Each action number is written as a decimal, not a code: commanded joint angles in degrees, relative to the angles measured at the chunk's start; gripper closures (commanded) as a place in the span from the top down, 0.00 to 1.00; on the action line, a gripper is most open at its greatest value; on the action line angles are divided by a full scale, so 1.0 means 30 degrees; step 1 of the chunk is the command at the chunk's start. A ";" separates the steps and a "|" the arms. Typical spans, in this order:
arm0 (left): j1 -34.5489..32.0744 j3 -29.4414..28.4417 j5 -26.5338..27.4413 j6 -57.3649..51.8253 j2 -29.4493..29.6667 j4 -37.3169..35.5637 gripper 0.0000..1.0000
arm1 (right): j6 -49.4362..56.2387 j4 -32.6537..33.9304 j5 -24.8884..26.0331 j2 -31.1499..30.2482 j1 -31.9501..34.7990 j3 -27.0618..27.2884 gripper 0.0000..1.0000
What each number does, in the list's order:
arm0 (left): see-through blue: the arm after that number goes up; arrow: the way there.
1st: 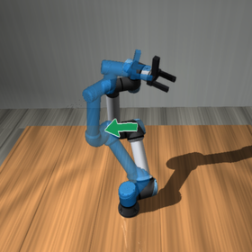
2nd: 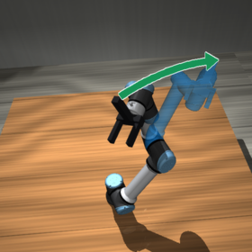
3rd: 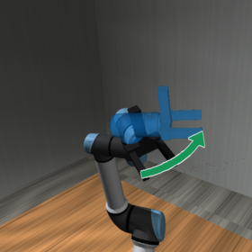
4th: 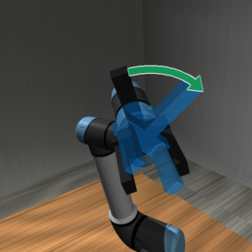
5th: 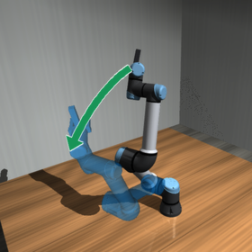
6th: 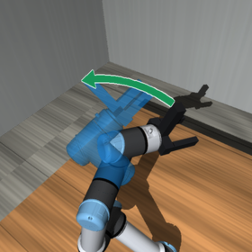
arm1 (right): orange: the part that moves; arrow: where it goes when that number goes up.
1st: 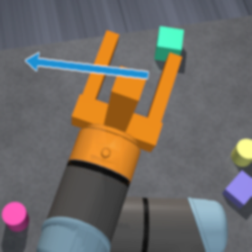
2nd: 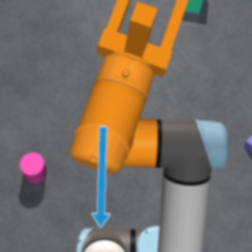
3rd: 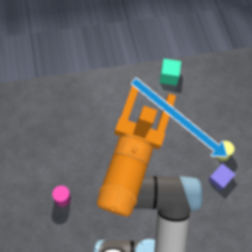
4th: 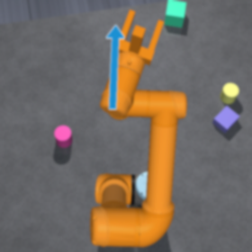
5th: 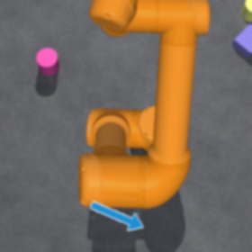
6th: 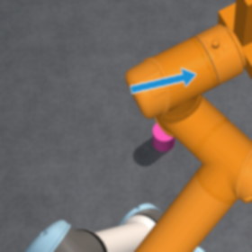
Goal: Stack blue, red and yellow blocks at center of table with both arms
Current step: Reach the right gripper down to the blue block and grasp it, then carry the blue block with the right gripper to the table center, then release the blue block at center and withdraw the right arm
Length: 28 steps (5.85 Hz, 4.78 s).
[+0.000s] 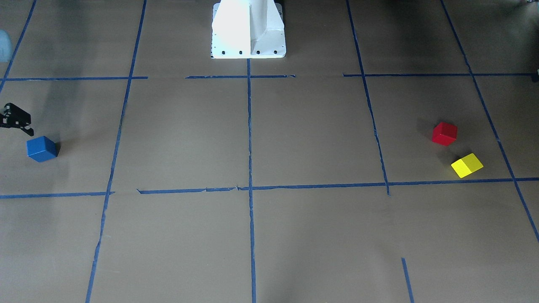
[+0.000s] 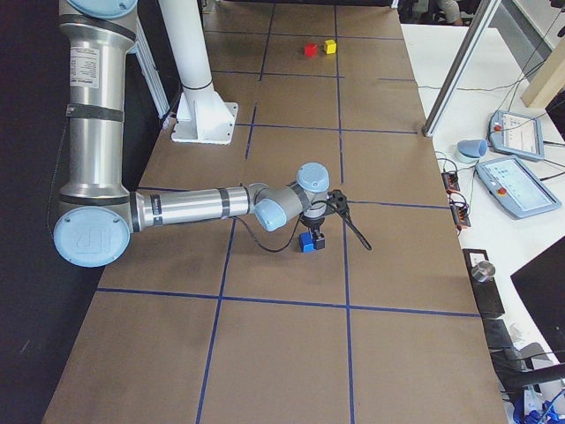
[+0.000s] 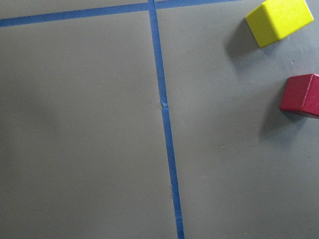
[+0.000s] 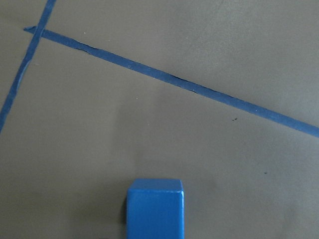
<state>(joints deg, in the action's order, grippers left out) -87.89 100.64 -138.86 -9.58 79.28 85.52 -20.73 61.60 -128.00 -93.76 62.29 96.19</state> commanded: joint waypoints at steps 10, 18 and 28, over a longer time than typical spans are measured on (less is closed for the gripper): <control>0.0000 0.0000 -0.0002 -0.0029 0.0000 0.0059 1.00 | -0.7441 0.1720 0.1211 0.3899 -0.3467 0.1095 0.07; 0.0000 0.0000 -0.0002 -0.0029 0.0029 0.0030 1.00 | -1.8343 0.8352 0.7511 1.7601 -1.1476 -0.5432 0.12; 0.0058 0.0174 0.0027 -0.0059 0.0088 0.0088 1.00 | -1.4645 1.0063 0.4763 1.7868 -0.8150 -0.3918 0.99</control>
<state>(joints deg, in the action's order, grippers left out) -87.82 100.81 -138.79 -9.74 79.51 85.77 -69.91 87.83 -111.24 -39.50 34.23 82.24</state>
